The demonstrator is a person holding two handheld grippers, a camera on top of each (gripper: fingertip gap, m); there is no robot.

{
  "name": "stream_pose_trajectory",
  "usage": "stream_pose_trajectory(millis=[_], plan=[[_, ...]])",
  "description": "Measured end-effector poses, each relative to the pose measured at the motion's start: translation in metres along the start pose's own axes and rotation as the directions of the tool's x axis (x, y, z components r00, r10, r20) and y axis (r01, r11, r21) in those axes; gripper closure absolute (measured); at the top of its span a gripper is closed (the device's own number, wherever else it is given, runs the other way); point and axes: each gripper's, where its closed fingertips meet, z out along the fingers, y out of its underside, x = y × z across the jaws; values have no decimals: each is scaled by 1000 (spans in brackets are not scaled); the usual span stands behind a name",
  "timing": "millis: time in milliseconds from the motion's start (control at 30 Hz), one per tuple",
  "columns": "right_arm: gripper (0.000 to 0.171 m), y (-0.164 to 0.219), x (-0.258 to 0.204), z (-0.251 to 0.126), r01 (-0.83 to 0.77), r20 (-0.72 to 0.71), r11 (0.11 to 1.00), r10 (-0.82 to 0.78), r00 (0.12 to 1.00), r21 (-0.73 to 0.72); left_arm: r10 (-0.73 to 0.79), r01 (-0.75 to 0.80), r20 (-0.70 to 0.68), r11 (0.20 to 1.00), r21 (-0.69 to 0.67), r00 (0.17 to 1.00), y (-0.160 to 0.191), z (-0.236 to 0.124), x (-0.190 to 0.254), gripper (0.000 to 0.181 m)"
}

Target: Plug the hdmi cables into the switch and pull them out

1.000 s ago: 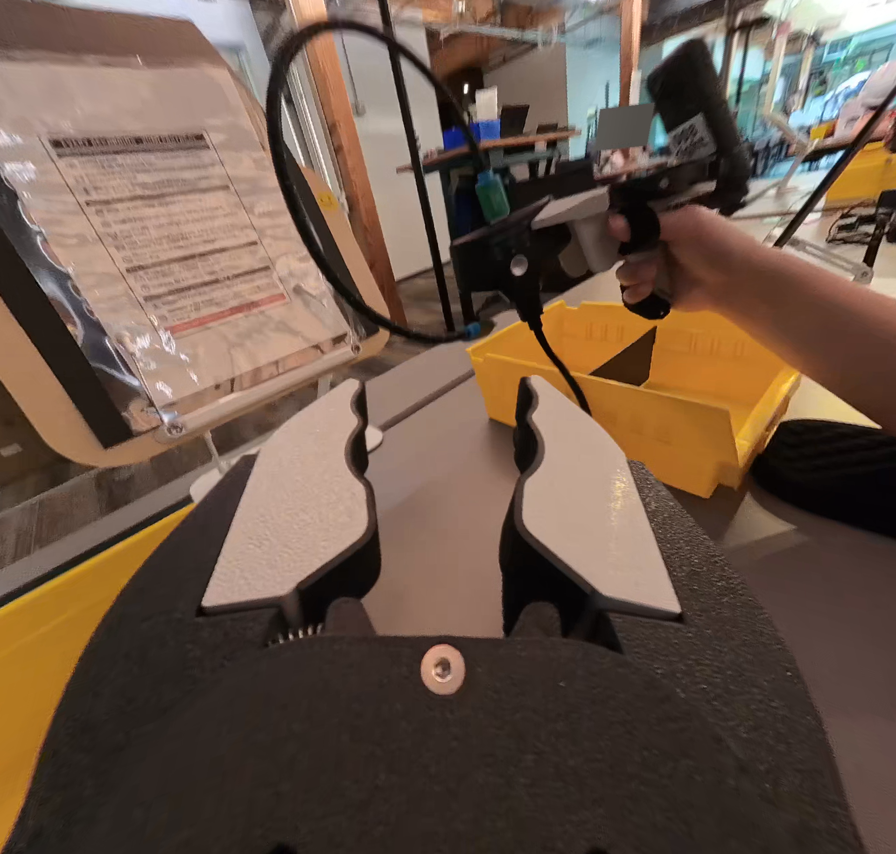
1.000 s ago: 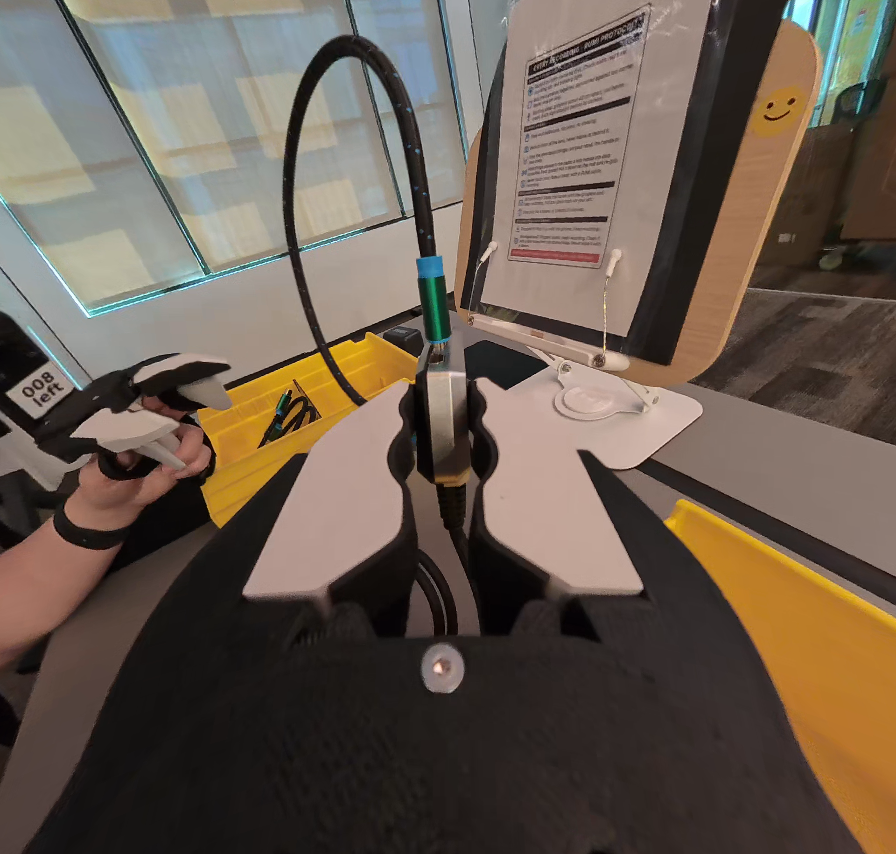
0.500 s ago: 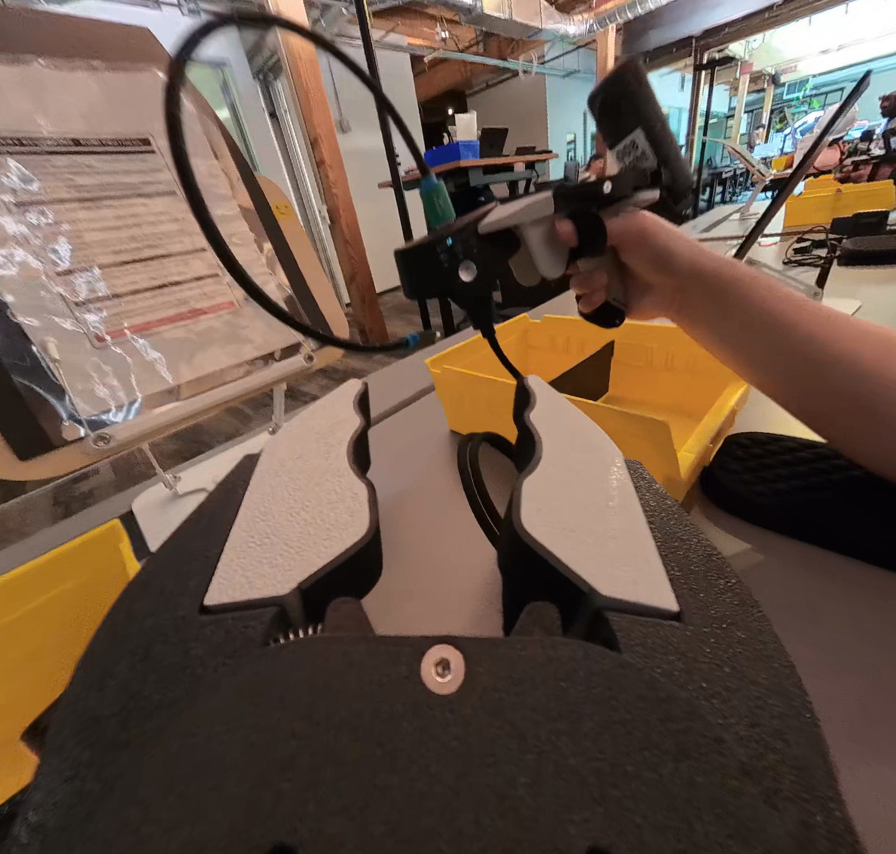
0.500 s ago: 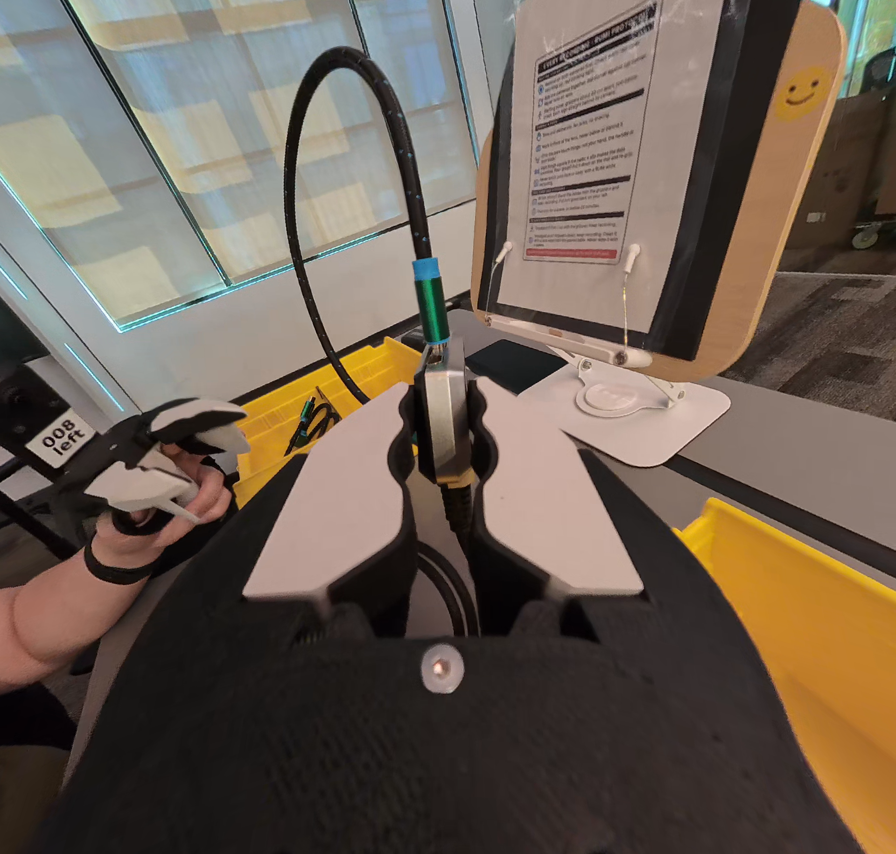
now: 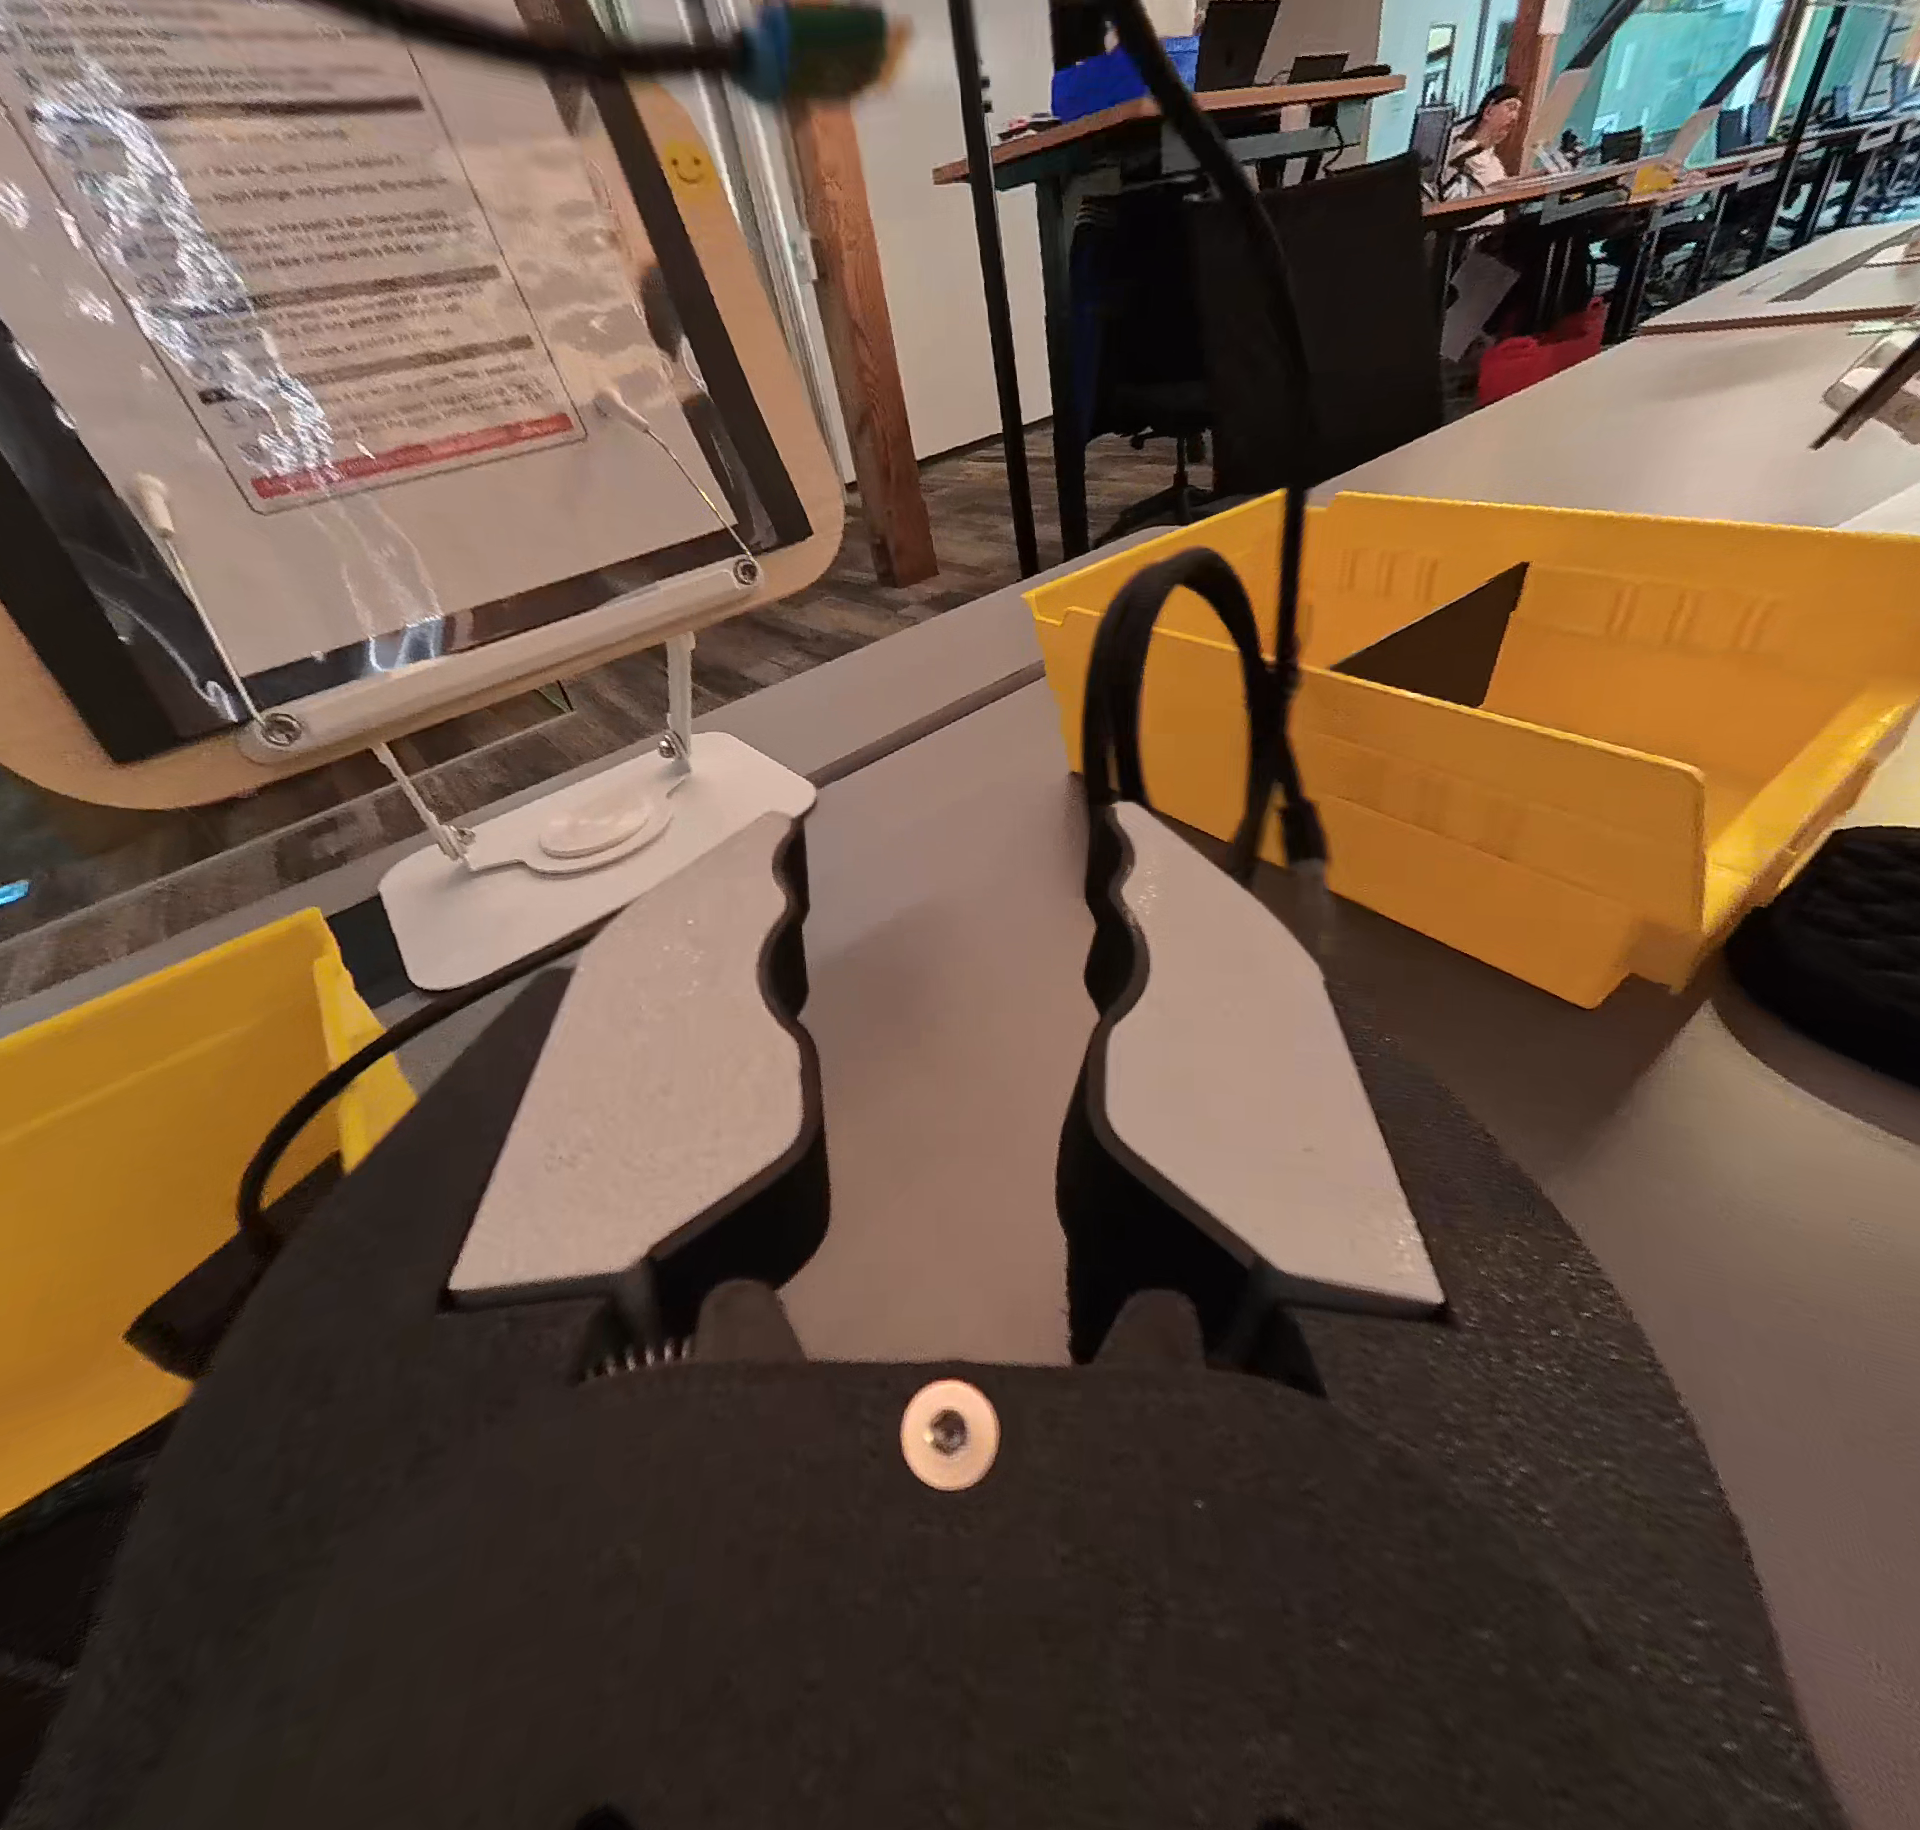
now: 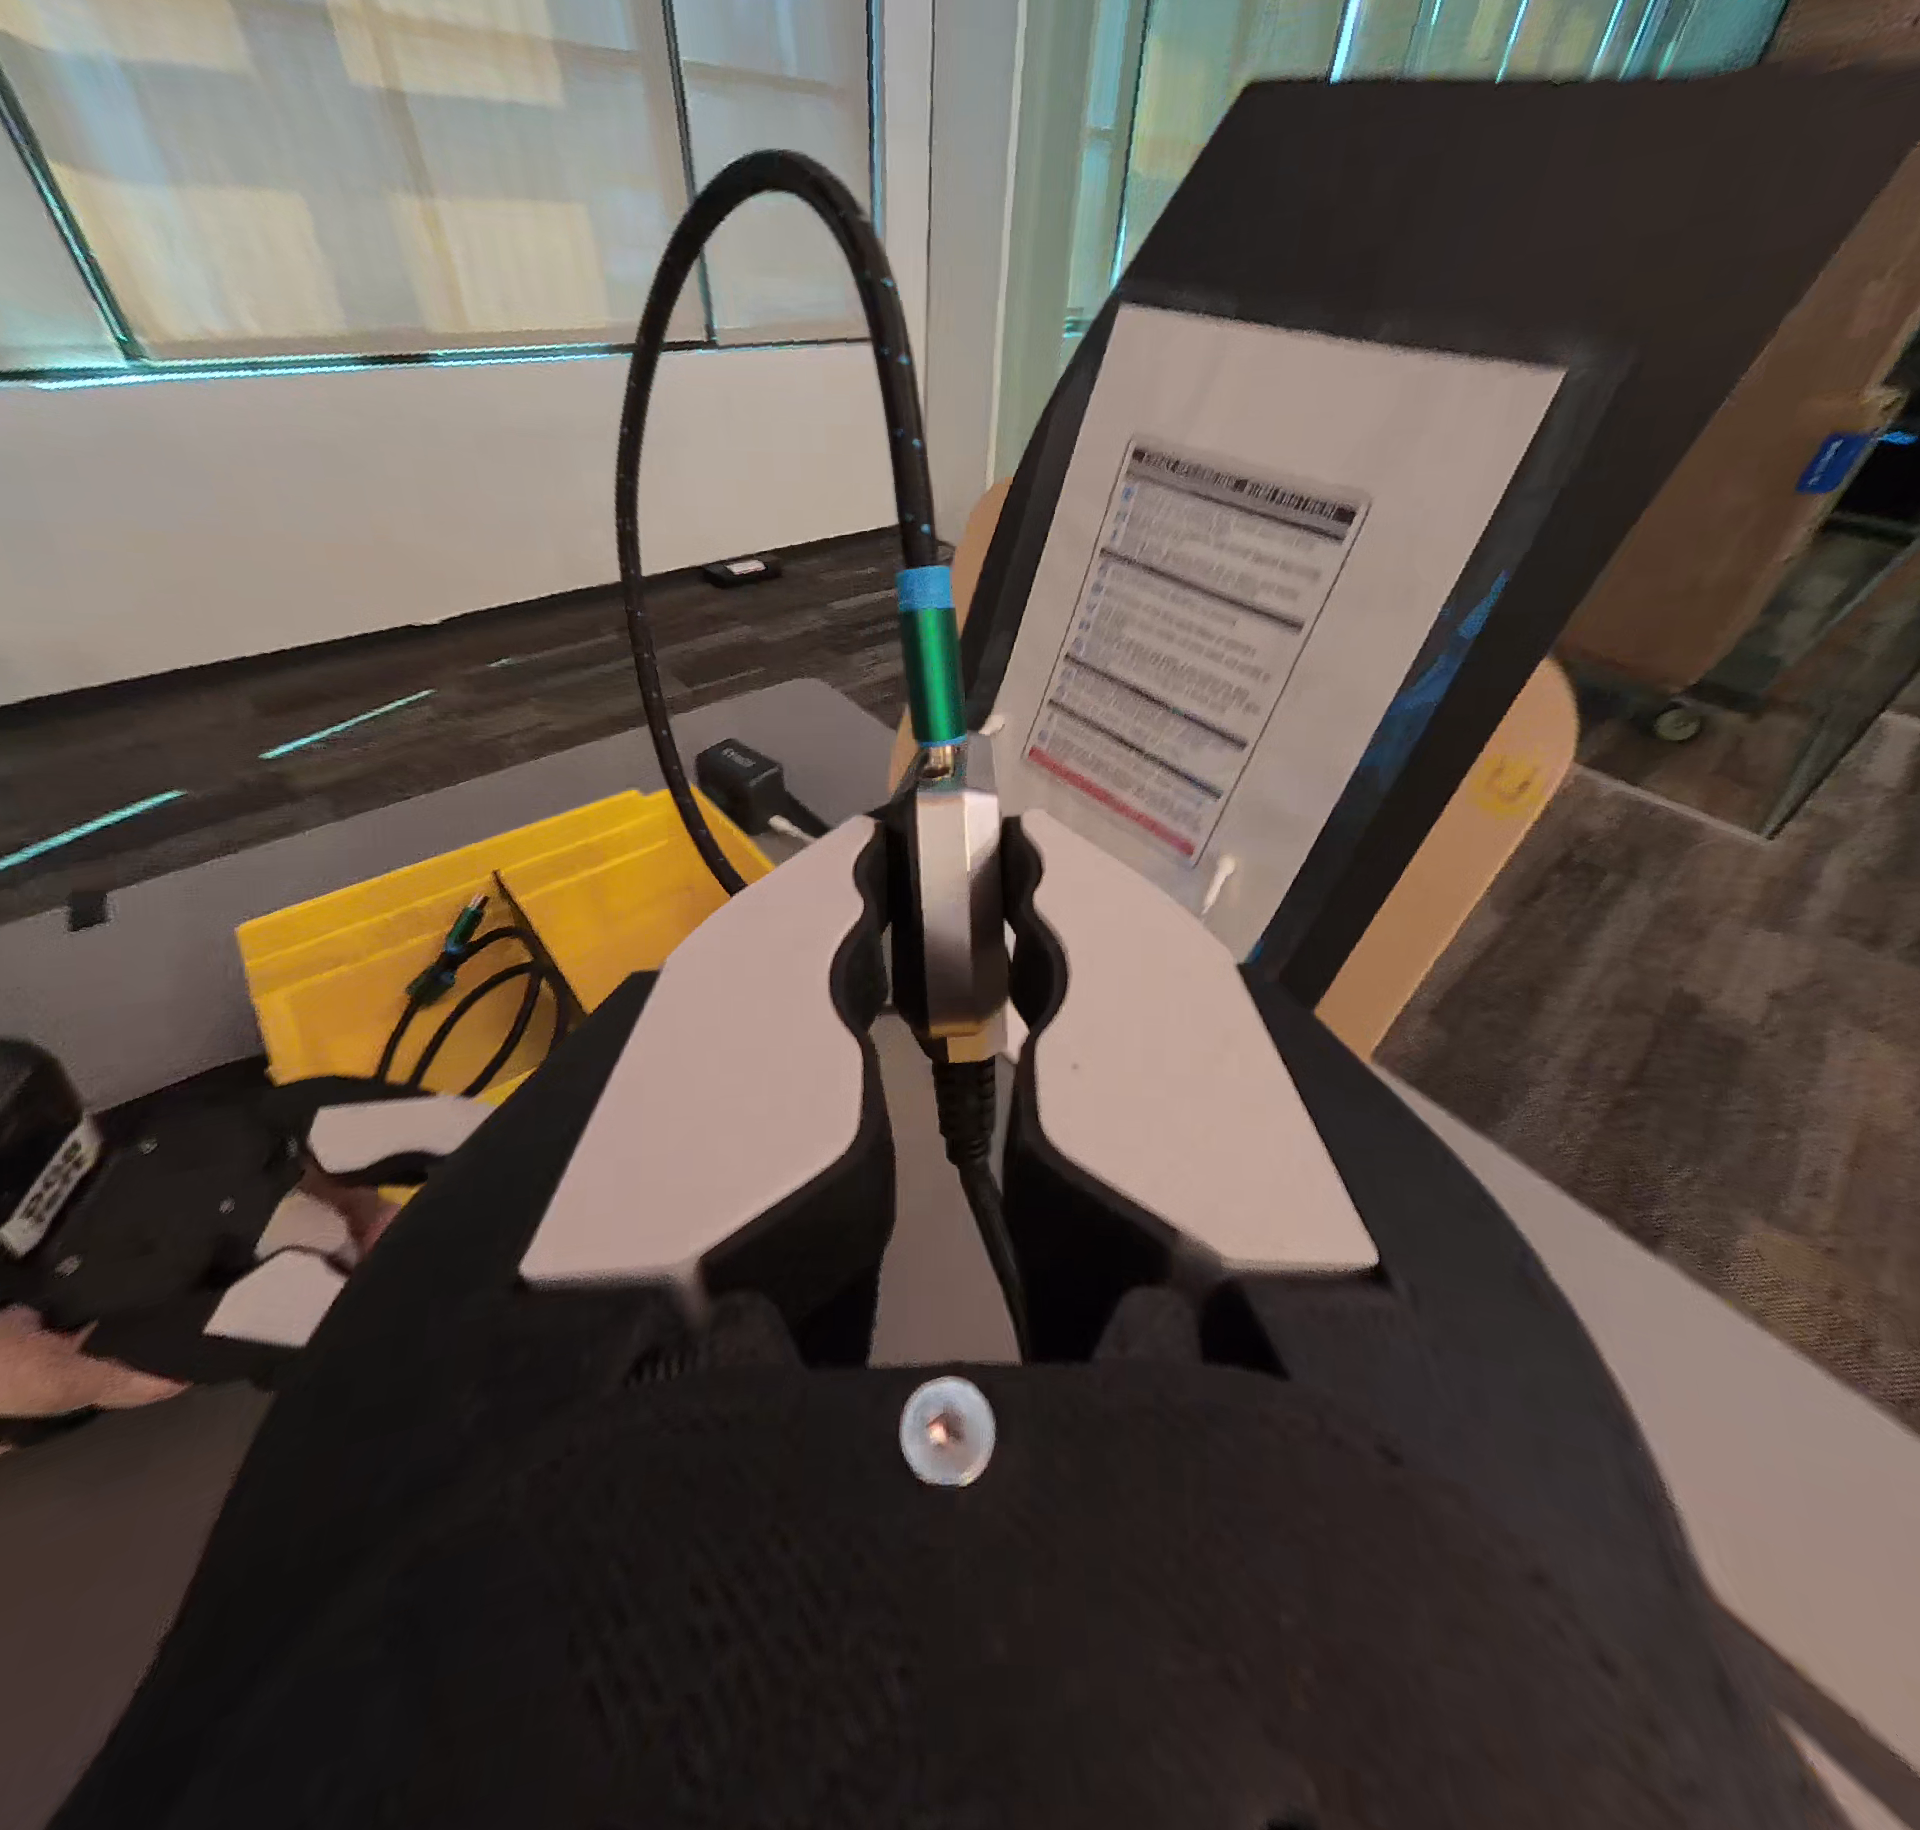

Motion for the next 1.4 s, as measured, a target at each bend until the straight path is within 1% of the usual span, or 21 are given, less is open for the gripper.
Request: stream_pose_trajectory(millis=[133, 300, 400, 467, 533, 600, 667, 800, 900, 933, 1000, 1133, 1267, 1333, 1400], plan=[[151, -39, 26, -3, 53, -101, 999, -54, 993, -12, -14, 14, -18, 1000, -27, 1000, 4, 1, 5, 130], [150, -77, 55, -19, 85, -195, 996, -79, 978, 26, -12, 10, -39, 999, -41, 999, 8, 3, 12, 130], [150, -84, 77, -35, 105, -263, 994, -98, 960, 12, 9, -13, -45, 997, -72, 999, 15, 6, 16, 130], [150, -76, 95, -46, 98, -301, 995, -96, 949, -8, 27, -32, -50, 995, -92, 998, 19, 8, 19, 130], [150, -56, 114, -55, 87, -341, 995, -98, 935, -48, 42, -48, -55, 994, -97, 998, 20, 8, 22, 130], [150, -25, 125, -61, 100, -324, 989, -129, 937, -107, 48, -53, -63, 994, -93, 997, 20, 8, 25, 130], [150, 13, 133, -67, 110, -296, 977, -161, 942, -182, 47, -54, -75, 994, -94, 996, 20, 8, 29, 130], [151, 86, 152, -87, 28, -309, 961, -116, 944, -276, 45, -53, -81, 993, -101, 996, 22, 8, 30, 131], [151, 130, 159, -102, -27, -283, 955, -60, 957, -295, 40, -50, -86, 992, -114, 995, 25, 10, 30, 131], [151, 142, 160, -106, -43, -266, 955, -38, 963, -294, 43, -53, -87, 992, -116, 995, 26, 10, 31, 131], [150, 165, 154, -110, -69, -189, 946, 8, 982, -316, 50, -62, -92, 990, -125, 995, 28, 11, 32, 131], [150, 203, 155, -115, -138, -158, 895, 77, 984, -424, 66, -80, -99, 986, -144, 993, 35, 14, 35, 132], [150, 222, 166, -120, -285, -196, 854, 219, 956, -435, 79, -96, -108, 983, -160, 991, 40, 15, 38, 133], [150, 235, 171, -121, -307, -221, 833, 228, 948, -460, 84, -102, -115, 981, -164, 990, 42, 16, 40, 133], [151, 248, 174, -119, -298, -228, 816, 209, 951, -495, 89, -108, -117, 980, -166, 989, 42, 16, 42, 133]])
